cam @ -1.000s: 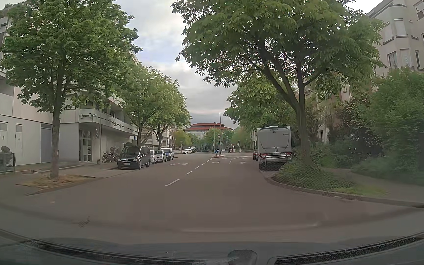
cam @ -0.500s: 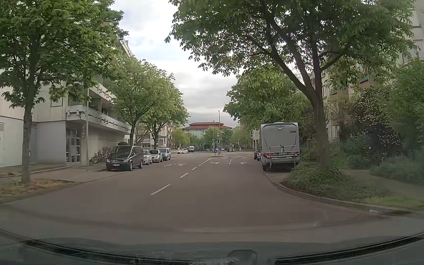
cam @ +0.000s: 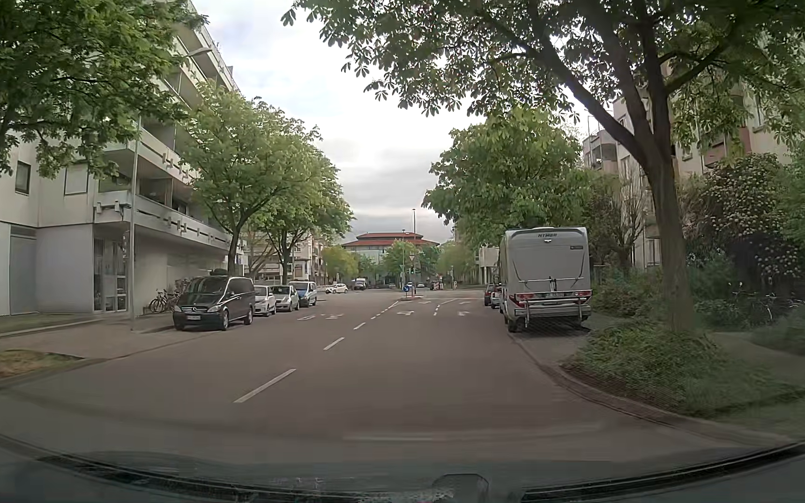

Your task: Follow the waypoints while adhering to traffic rules and regulations

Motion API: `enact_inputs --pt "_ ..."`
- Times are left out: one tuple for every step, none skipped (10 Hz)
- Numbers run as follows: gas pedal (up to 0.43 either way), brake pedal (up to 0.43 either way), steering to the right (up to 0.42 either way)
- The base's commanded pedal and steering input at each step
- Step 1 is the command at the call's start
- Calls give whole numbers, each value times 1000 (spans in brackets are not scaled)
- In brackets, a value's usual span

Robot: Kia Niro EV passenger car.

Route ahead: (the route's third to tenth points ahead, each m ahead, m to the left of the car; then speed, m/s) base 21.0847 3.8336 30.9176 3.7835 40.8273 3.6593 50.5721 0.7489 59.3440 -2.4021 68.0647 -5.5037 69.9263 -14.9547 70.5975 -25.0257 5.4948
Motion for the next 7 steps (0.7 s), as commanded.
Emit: enact_inputs --pt "138 0 11" --pt "138 0 12" --pt "138 0 17" --pt "138 0 19" --pt "138 0 19" --pt "138 0 20" --pt "138 0 21"
